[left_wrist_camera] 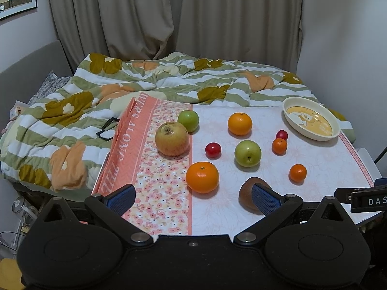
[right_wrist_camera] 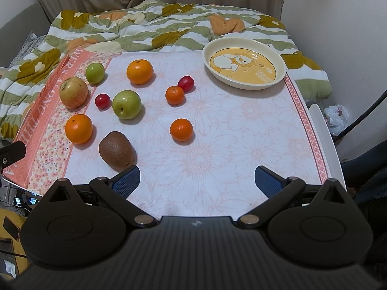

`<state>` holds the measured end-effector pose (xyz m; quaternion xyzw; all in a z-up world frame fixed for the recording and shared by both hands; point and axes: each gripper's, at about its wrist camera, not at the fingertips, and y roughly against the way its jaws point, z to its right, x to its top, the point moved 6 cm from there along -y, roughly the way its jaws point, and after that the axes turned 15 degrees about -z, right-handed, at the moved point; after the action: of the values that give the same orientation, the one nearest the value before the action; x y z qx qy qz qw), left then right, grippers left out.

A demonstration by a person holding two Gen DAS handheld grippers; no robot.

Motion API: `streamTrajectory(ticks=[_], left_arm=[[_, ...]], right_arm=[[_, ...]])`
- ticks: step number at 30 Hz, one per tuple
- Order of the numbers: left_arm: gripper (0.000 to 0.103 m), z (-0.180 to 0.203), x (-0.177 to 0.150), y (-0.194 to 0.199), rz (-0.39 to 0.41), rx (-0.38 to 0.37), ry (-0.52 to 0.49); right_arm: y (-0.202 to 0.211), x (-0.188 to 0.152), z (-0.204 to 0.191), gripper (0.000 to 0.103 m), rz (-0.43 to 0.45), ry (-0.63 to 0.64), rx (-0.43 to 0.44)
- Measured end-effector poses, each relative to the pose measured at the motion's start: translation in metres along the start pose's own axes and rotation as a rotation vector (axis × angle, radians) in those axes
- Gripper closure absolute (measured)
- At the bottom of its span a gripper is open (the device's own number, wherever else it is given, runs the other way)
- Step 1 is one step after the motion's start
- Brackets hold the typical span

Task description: Organize fruits

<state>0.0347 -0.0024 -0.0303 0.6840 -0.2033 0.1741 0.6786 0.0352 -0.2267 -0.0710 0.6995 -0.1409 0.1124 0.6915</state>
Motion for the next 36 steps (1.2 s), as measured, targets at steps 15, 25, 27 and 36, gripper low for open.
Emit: streamTrajectory(ticks=[15, 25, 27, 36], left_arm=[[0.0, -0.0014, -0.0005, 0.0012, 0.007, 0.004, 0.002], [0.0, -0.0009, -0.0003, 0.0009, 0.007, 0.005, 0.002], [0.0, -0.0009, -0.0002, 0.0009, 0.006, 0.005, 0.003], [0.0, -0.0013, -0.0003, 0.0013, 0.007, 0.004, 0.002]], right_arm=[[0.0035, -0.0006, 0.0011, 0.0, 0.0, 0.003, 0.001], [-0.0003, 0.0008, -0.0003, 0.0, 0.001, 0.001, 0.002], [0.0003, 0.0008, -0.0015, 0.0, 0.0, 0.0, 0.003], [-0.001, -0.0009, -0.0006, 0.0, 0.001, 0.003, 0.005]])
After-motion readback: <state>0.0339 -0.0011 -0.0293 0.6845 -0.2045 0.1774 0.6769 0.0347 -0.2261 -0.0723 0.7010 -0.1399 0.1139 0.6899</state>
